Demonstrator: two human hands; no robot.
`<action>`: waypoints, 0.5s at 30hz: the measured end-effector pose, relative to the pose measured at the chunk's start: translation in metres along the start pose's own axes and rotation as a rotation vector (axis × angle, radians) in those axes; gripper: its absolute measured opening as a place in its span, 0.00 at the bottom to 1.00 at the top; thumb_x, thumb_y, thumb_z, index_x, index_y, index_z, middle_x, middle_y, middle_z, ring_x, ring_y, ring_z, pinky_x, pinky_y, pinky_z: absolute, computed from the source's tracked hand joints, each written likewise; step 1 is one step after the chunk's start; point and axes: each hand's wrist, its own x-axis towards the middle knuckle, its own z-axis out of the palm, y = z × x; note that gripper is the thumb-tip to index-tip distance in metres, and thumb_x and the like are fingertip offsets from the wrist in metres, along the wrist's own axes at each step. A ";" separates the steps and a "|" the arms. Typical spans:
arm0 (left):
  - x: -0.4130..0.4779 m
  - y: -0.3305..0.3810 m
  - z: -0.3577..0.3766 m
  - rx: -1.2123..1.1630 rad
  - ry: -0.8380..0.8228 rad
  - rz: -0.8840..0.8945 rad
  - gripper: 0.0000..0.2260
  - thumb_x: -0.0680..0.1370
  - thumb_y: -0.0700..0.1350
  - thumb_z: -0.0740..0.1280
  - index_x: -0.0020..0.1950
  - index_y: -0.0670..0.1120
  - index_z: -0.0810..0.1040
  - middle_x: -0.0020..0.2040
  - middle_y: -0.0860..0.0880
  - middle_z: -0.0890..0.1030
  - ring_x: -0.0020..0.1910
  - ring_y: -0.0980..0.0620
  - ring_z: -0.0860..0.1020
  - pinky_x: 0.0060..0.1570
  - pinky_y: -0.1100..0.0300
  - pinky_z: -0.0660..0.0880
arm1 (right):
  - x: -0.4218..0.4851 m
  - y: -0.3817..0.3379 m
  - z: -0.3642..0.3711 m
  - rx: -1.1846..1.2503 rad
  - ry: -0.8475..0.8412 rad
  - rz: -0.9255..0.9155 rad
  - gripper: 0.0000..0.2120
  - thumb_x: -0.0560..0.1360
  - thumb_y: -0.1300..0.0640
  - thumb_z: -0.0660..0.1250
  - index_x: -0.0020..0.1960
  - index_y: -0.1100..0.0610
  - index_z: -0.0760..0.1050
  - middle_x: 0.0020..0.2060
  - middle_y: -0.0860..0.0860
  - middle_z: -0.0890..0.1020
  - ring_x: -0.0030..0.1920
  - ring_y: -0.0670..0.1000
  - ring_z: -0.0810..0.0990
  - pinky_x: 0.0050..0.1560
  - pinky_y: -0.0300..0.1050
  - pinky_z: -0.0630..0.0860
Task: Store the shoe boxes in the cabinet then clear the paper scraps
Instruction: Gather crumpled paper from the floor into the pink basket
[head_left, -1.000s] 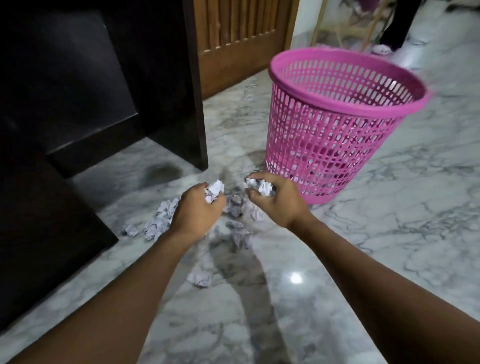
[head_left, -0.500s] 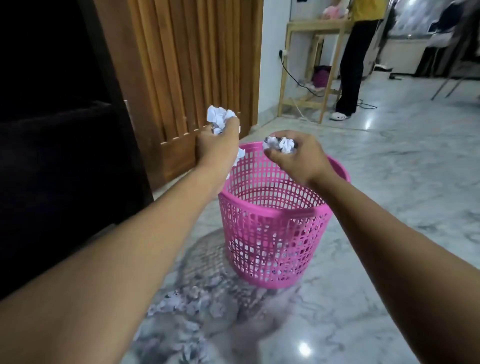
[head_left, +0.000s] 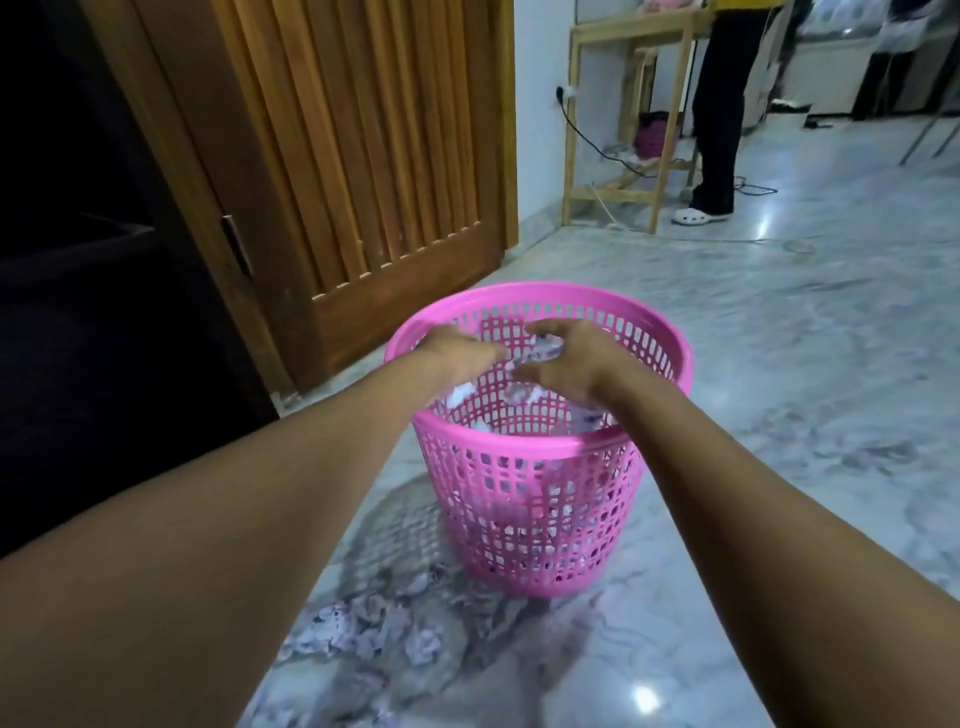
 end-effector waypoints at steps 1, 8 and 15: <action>-0.002 -0.002 -0.003 0.015 -0.001 0.021 0.09 0.76 0.52 0.70 0.50 0.48 0.81 0.40 0.50 0.80 0.34 0.54 0.76 0.34 0.62 0.73 | -0.002 -0.004 0.000 -0.029 -0.010 0.001 0.29 0.75 0.53 0.73 0.74 0.50 0.68 0.66 0.56 0.78 0.53 0.56 0.83 0.61 0.54 0.78; -0.055 -0.036 -0.047 -0.020 0.101 0.334 0.07 0.79 0.42 0.64 0.43 0.48 0.79 0.41 0.47 0.78 0.43 0.50 0.79 0.45 0.59 0.75 | -0.032 -0.039 0.025 -0.188 0.118 -0.071 0.14 0.75 0.45 0.70 0.59 0.47 0.80 0.56 0.51 0.84 0.55 0.54 0.82 0.62 0.49 0.76; -0.135 -0.128 -0.104 -0.077 0.174 0.181 0.09 0.78 0.50 0.67 0.49 0.46 0.83 0.44 0.48 0.84 0.41 0.52 0.80 0.49 0.56 0.78 | -0.106 -0.095 0.116 -0.315 0.246 -0.262 0.15 0.75 0.46 0.65 0.60 0.47 0.79 0.55 0.50 0.83 0.58 0.55 0.80 0.60 0.50 0.74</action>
